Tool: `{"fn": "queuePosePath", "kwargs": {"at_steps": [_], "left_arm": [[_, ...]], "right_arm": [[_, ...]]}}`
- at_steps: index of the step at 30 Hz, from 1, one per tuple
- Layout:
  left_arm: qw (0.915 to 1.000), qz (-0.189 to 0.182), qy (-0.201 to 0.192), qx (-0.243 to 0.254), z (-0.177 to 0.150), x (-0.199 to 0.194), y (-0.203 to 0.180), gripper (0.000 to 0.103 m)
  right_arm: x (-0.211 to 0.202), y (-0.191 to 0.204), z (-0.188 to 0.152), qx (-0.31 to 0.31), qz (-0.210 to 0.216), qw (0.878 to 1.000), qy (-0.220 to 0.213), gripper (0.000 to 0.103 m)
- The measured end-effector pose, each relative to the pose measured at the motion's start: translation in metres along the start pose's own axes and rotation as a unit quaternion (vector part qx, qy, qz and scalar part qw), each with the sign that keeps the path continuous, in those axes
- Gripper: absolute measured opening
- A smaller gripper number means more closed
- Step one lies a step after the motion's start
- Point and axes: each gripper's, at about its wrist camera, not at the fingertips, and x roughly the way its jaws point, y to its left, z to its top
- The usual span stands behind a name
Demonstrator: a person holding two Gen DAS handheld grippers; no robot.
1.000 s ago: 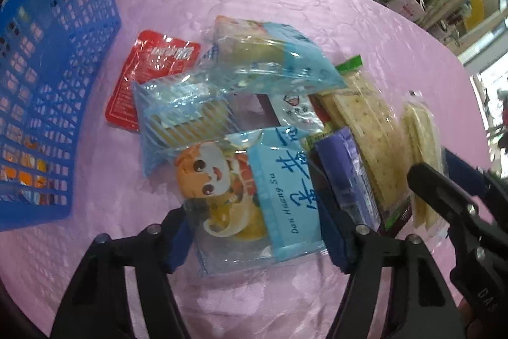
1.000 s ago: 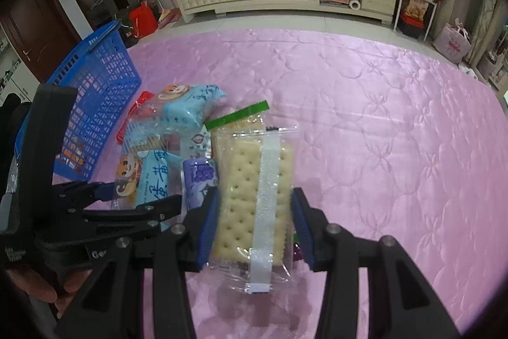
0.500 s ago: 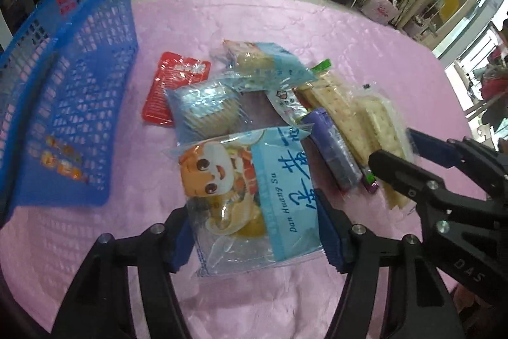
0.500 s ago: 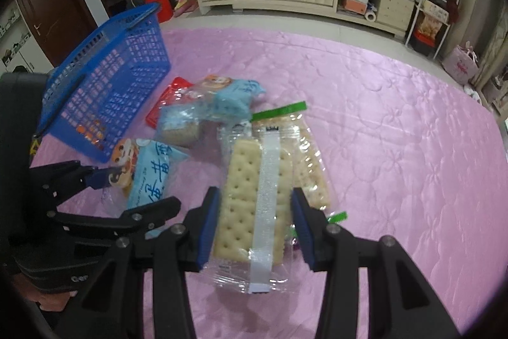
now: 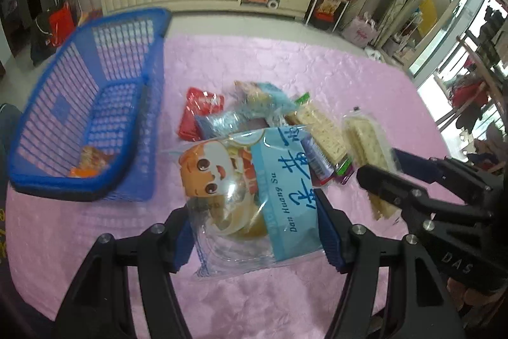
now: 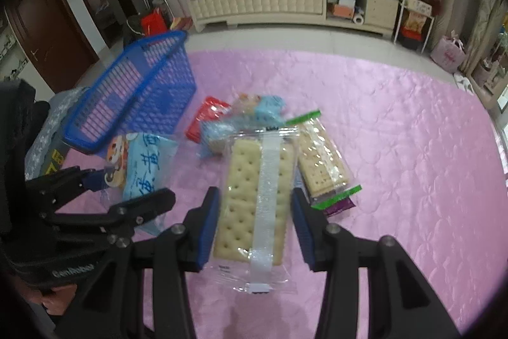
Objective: Organize snacks
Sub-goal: 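Carry both packs over the basket and open the left gripper to drop the blue bag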
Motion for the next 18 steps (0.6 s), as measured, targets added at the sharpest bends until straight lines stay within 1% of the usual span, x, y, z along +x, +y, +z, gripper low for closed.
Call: {"fn": "queuePosePath", "kwargs": {"at_steps": [3, 7, 10, 12, 18], "left_arm": [[0.9998, 0.0, -0.022, -0.002, 0.003, -0.02, 0.012, 0.063], [0.9992, 0.01, -0.039, -0.003, 0.008, -0.043, 0.033, 0.063], [0.9986, 0.015, -0.051, -0.007, 0.013, -0.06, 0.051, 0.063], [0.9981, 0.018, -0.059, -0.01, 0.016, -0.076, 0.063, 0.063], [0.9963, 0.032, -0.078, -0.016, 0.025, -0.095, 0.096, 0.063]], "right_arm": [[-0.014, 0.023, 0.006, -0.018, -0.006, 1.0, -0.011, 0.05], [-0.026, 0.051, 0.021, -0.043, -0.012, 0.999, -0.024, 0.05], [-0.03, 0.067, 0.033, -0.044, 0.0, 0.998, -0.033, 0.05], [-0.031, 0.079, 0.041, -0.051, 0.0, 0.998, -0.04, 0.05], [-0.027, 0.117, 0.065, -0.082, 0.001, 0.996, -0.042, 0.05]]}}
